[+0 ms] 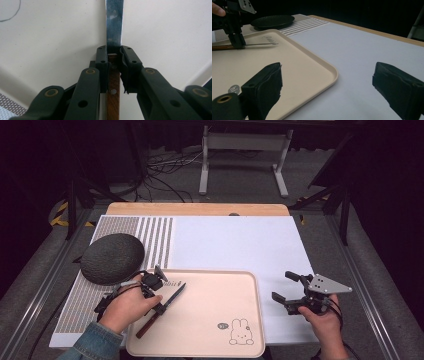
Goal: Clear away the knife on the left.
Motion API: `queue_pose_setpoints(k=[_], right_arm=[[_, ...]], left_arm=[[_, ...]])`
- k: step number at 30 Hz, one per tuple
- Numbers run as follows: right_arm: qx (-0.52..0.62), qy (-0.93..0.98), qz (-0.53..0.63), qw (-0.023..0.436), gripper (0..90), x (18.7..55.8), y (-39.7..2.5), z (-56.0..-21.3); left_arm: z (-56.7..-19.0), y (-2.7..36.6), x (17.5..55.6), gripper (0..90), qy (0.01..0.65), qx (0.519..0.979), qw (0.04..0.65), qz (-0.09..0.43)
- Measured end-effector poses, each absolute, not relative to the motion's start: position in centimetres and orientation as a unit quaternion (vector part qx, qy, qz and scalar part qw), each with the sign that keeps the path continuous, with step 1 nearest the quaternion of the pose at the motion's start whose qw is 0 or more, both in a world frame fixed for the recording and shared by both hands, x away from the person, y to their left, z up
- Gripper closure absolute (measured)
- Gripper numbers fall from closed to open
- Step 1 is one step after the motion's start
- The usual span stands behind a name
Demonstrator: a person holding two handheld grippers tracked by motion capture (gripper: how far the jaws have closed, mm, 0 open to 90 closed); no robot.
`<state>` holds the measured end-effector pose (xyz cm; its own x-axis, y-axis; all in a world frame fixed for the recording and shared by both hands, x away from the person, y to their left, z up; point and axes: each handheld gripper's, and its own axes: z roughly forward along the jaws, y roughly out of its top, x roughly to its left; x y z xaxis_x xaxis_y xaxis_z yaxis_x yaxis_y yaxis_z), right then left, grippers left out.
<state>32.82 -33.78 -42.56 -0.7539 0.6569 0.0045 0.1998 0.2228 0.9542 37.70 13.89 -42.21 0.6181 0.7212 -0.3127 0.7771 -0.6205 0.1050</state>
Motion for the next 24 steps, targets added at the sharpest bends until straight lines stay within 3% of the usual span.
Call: queue_pose_setpoints(k=[5,12,19,24], right_arm=[[0.283,0.754,0.555,0.206,9.5,32.8,-33.8,-42.5],[0.282,0.754,0.555,0.208,9.4,32.8,-33.9,-42.5],[0.281,0.754,0.556,0.207,9.3,32.8,-33.8,-42.5],[0.280,0.754,0.556,0.208,9.1,32.8,-33.9,-42.5]], left_arm=[[-42.1,13.8,37.7,75.2,0.418,0.892,0.118,-0.123],[-41.3,13.9,37.2,41.7,0.402,0.901,0.141,-0.079],[-40.6,13.9,36.4,14.6,0.323,0.926,0.194,-0.006],[-40.5,14.3,36.2,16.6,0.269,0.938,0.216,0.034]])
